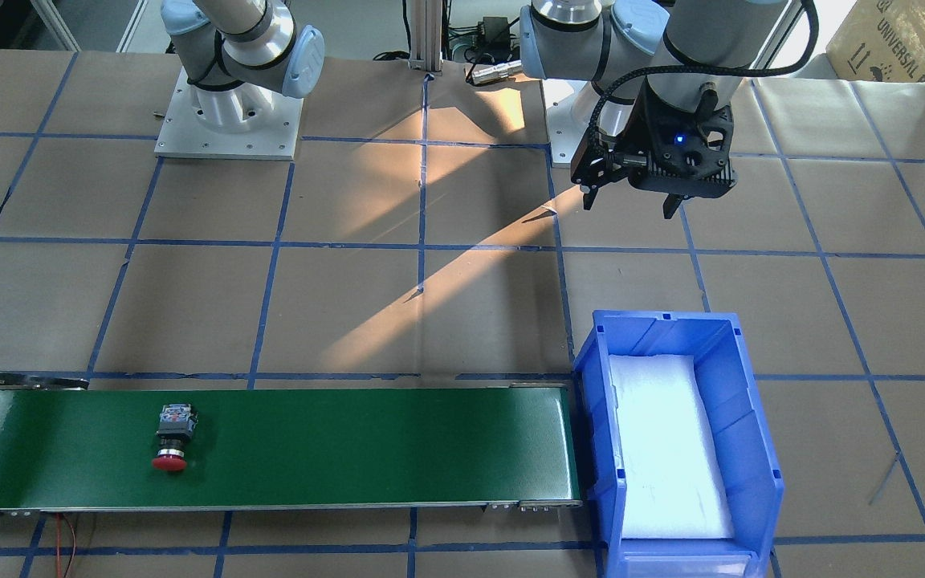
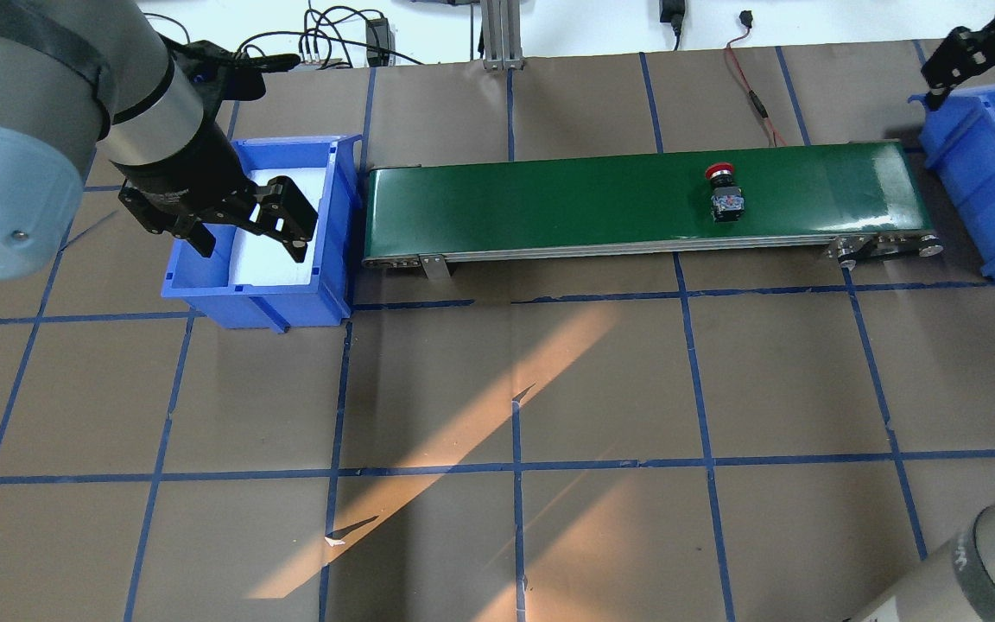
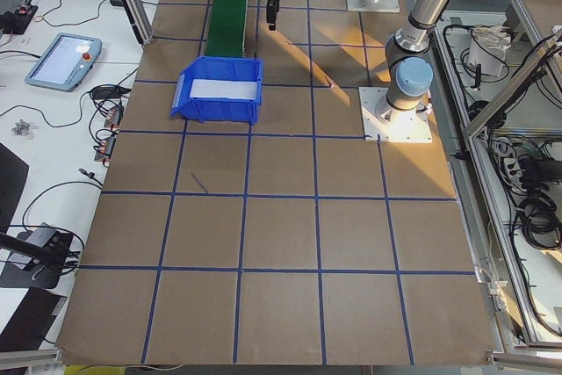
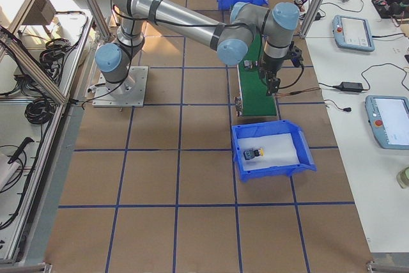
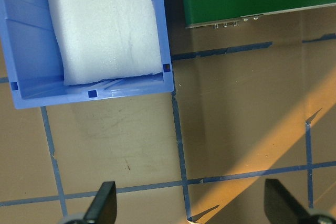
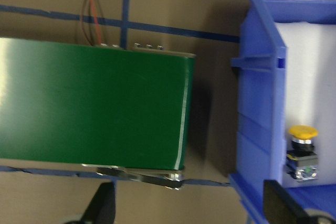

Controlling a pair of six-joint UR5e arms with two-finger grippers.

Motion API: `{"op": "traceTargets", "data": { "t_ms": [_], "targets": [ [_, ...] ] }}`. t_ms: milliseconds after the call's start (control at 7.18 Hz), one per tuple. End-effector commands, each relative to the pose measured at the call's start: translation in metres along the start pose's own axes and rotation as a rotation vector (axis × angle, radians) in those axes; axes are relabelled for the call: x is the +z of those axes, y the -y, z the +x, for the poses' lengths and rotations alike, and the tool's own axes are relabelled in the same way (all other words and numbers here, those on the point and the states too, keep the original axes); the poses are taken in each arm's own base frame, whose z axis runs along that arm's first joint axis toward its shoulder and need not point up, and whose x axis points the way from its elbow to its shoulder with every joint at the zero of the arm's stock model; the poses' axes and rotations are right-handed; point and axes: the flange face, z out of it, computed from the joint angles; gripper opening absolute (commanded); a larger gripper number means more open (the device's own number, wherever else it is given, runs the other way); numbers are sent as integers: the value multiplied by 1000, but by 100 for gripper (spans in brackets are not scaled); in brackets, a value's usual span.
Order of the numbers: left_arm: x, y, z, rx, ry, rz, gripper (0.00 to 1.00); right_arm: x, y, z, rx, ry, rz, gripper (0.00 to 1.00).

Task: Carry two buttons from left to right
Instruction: 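Move the open right gripper down over the red button on the belt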

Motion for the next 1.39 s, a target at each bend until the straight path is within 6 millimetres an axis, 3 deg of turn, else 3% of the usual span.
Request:
{"op": "traceTargets", "data": {
  "t_ms": [0, 418, 557, 1114, 1253],
  "targets": [
    [0, 0, 0, 0, 0, 1, 100, 43, 32, -95, 38, 39, -27, 100],
    [-1, 0, 0, -1, 0, 3, 100, 74, 30, -154, 78, 70, -81, 98],
    [-2, 0, 0, -1, 0, 4, 100, 92, 27, -163, 98, 71, -97, 96],
    [0, -1, 0, -1, 0, 1, 100, 136, 21, -165, 98, 76, -117, 95],
    [0, -1, 0, -1, 0, 1, 100, 138, 19, -161, 96, 74, -125, 81]
  ]
}}
